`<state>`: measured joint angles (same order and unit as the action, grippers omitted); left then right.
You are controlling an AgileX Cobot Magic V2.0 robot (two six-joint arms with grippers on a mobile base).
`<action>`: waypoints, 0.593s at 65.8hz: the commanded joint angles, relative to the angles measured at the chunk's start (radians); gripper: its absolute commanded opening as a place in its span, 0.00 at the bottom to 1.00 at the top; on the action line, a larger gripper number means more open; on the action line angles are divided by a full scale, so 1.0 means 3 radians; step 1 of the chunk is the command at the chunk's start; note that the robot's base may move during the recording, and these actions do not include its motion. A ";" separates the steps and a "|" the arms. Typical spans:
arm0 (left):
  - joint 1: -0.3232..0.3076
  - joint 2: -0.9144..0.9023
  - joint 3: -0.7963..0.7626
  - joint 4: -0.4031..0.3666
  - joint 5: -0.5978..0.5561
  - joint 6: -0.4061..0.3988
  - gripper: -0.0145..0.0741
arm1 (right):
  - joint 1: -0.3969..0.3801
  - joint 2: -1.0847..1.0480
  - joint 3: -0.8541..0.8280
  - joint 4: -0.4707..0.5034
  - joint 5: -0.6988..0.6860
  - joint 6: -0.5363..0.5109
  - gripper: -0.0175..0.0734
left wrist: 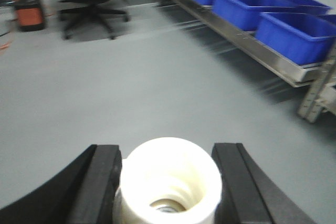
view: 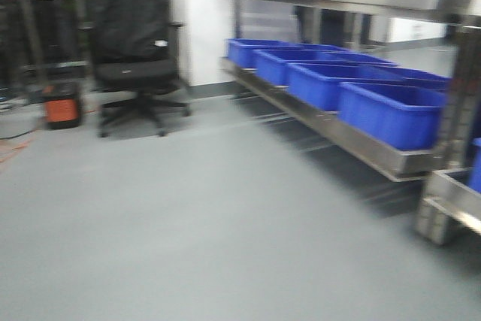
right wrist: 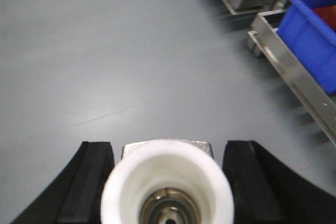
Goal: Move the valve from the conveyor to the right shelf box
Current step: 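Drive the base from the conveyor to the shelf of blue bins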
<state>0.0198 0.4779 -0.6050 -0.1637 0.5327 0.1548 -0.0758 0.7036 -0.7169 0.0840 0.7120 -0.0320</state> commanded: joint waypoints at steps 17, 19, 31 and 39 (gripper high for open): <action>-0.0012 -0.0016 -0.0010 -0.0031 -0.0172 -0.0024 0.04 | 0.0004 -0.0031 -0.0028 -0.0023 -0.0233 -0.0013 0.01; -0.0012 -0.0016 -0.0010 -0.0031 -0.0172 -0.0024 0.04 | 0.0004 -0.0031 -0.0028 -0.0023 -0.0233 -0.0013 0.01; -0.0012 -0.0016 -0.0010 -0.0031 -0.0172 -0.0024 0.04 | 0.0004 -0.0031 -0.0028 -0.0023 -0.0233 -0.0013 0.01; -0.0012 -0.0016 -0.0010 -0.0031 -0.0172 -0.0024 0.04 | 0.0004 -0.0031 -0.0028 -0.0023 -0.0233 -0.0013 0.01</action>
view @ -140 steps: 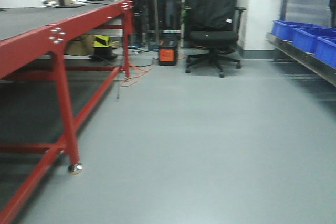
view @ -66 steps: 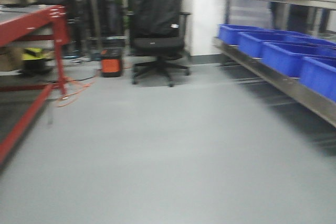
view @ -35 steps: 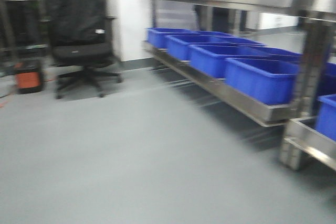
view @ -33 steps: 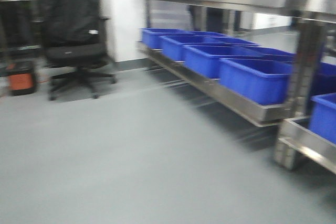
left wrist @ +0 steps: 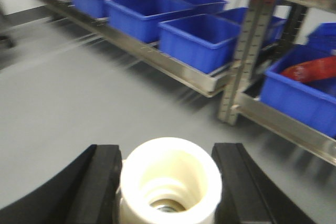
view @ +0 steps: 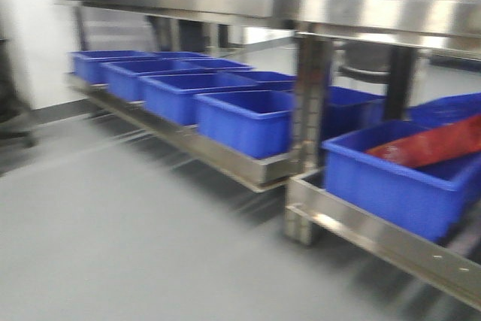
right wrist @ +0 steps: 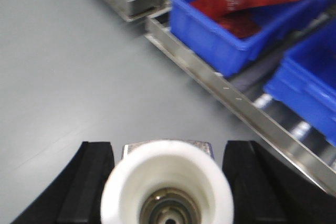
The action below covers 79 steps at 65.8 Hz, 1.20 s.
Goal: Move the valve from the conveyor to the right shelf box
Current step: 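Drive the base from the conveyor to the shelf of blue bins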
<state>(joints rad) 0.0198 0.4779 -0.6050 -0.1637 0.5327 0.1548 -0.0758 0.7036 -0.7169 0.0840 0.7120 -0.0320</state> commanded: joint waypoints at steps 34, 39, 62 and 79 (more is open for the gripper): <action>-0.0012 -0.0016 -0.0010 -0.0031 -0.0172 -0.0024 0.04 | 0.0004 -0.0031 -0.0028 -0.0023 -0.0233 -0.0013 0.01; -0.0012 -0.0016 -0.0010 -0.0031 -0.0172 -0.0024 0.04 | 0.0004 -0.0031 -0.0028 -0.0023 -0.0233 -0.0013 0.01; -0.0012 -0.0016 -0.0010 -0.0031 -0.0172 -0.0024 0.04 | 0.0004 -0.0031 -0.0028 -0.0023 -0.0233 -0.0013 0.01; -0.0012 -0.0016 -0.0010 -0.0031 -0.0172 -0.0024 0.04 | 0.0004 -0.0031 -0.0028 -0.0023 -0.0233 -0.0013 0.01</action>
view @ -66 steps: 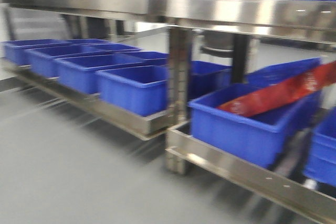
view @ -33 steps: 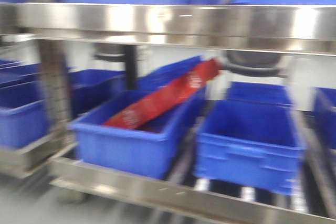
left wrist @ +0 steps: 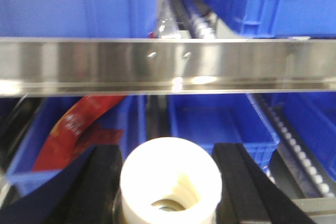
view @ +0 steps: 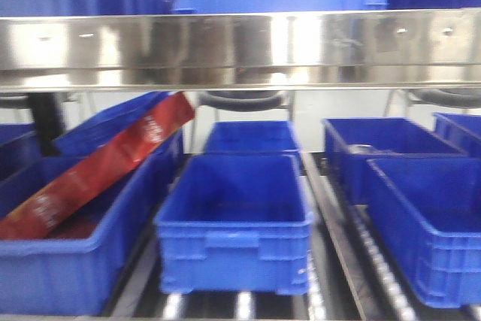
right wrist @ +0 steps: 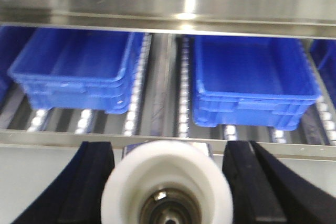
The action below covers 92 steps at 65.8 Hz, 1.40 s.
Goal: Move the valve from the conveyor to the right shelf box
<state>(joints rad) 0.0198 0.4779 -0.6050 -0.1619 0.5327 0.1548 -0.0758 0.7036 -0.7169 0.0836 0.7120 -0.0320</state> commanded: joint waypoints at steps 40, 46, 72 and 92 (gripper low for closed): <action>-0.0012 -0.0016 -0.0010 -0.0036 -0.0172 -0.0024 0.04 | 0.0004 -0.0031 -0.0028 -0.0021 -0.0233 -0.0013 0.01; -0.0012 -0.0016 -0.0010 -0.0036 -0.0172 -0.0024 0.04 | 0.0004 -0.0031 -0.0028 -0.0021 -0.0233 -0.0013 0.01; -0.0012 -0.0016 -0.0010 -0.0036 -0.0172 -0.0024 0.04 | 0.0004 -0.0031 -0.0028 -0.0021 -0.0233 -0.0013 0.01; -0.0012 -0.0016 -0.0010 -0.0036 -0.0172 -0.0024 0.04 | 0.0004 -0.0031 -0.0028 -0.0021 -0.0233 -0.0013 0.01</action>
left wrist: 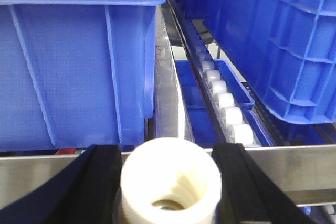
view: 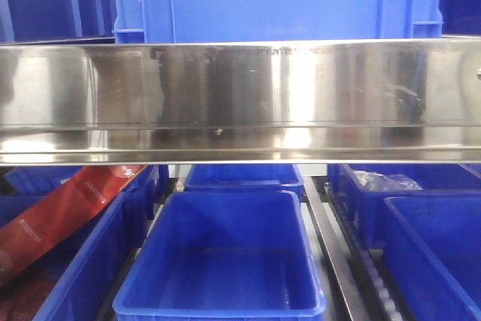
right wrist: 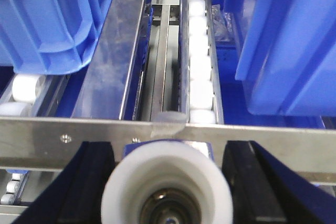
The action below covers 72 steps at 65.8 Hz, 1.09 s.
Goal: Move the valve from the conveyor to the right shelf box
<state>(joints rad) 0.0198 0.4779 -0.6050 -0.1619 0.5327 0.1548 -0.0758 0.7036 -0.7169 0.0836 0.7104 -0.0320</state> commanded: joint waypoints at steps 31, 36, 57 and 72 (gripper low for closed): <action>-0.0012 -0.0016 -0.0010 -0.0036 -0.0172 -0.0024 0.04 | 0.0004 -0.0031 -0.0028 -0.0021 -0.0228 -0.0013 0.01; -0.0012 -0.0016 -0.0010 -0.0037 -0.0239 -0.0024 0.04 | 0.0004 -0.0031 -0.0028 -0.0021 -0.0235 -0.0013 0.01; -0.0012 -0.0005 -0.0016 -0.0030 -0.0331 -0.0024 0.04 | 0.0004 -0.0031 -0.0028 -0.0015 -0.0287 -0.0013 0.01; -0.0012 0.0120 -0.0363 -0.0030 -0.0269 0.0147 0.04 | 0.0004 0.0073 -0.0441 0.0246 -0.0426 -0.0013 0.01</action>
<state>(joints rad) 0.0198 0.4930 -0.6526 -0.1637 0.4936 0.1684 -0.0758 0.7105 -0.7808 0.1402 0.6737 -0.0320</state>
